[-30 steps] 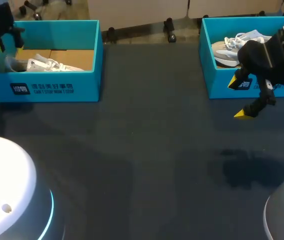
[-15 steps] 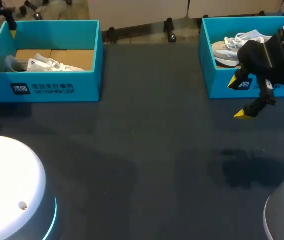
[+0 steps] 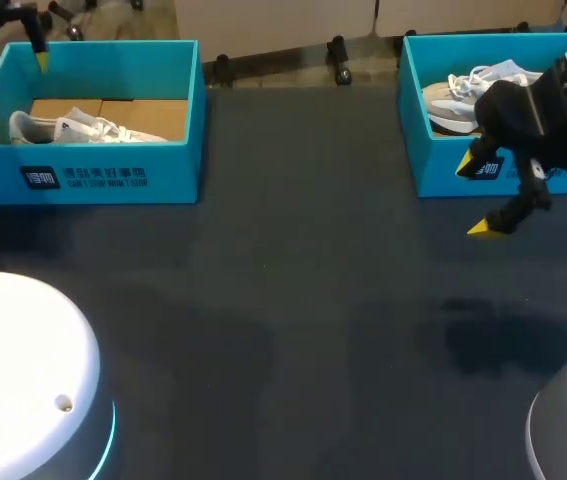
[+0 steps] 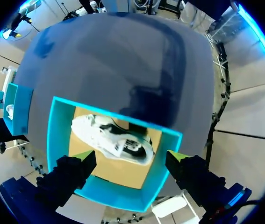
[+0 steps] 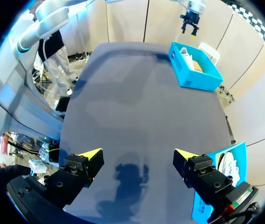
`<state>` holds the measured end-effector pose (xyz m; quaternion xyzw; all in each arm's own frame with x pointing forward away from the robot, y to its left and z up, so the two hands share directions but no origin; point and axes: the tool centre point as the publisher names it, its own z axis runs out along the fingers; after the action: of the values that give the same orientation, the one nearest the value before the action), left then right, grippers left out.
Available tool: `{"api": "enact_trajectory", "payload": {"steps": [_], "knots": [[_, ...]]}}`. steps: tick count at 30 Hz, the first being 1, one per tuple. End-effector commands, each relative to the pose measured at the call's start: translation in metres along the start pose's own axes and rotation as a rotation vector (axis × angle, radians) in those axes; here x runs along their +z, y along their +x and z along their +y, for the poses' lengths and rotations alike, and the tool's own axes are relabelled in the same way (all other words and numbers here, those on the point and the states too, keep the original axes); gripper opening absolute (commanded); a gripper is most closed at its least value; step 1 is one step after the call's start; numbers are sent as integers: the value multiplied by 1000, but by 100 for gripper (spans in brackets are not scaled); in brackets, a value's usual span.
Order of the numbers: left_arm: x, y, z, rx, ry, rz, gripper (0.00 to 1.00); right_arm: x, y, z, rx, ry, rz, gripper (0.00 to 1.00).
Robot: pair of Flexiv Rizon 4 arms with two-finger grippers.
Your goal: Take the shoe out of the shoebox, open the shoe tongue, remove and reinsert the insole, then place the shoe into the shoebox
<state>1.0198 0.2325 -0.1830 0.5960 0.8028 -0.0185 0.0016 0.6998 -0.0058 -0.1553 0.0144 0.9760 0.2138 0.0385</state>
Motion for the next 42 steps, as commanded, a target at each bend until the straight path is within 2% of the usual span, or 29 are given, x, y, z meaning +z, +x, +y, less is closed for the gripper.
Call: {"api": "enact_trajectory", "payload": {"steps": [1,9,17,24,27,29,31,42], "knots": [[-6,-7,-33,-22,-23,-13,100,-11,-2,-24,17,-7,20,100],[-9,-28,-75,-47,1,-28,100,-24,-4,-71,97,-23,11,100],[-9,-28,-75,-47,1,-28,100,-33,-30,-117,99,-18,65,100],[-9,-28,-75,-47,1,-28,100,-37,-66,-150,142,-31,26,100],[-9,-28,-75,-47,1,-28,100,-40,-83,-156,191,-40,-22,100],[-9,-28,-75,-47,1,-28,100,-38,-97,-159,217,-109,-81,100],[-9,-28,-75,-47,1,-28,100,-41,-113,-156,199,-116,-133,100],[-9,-28,-75,-47,1,-28,100,-41,-113,-156,199,-116,-133,100]]}}
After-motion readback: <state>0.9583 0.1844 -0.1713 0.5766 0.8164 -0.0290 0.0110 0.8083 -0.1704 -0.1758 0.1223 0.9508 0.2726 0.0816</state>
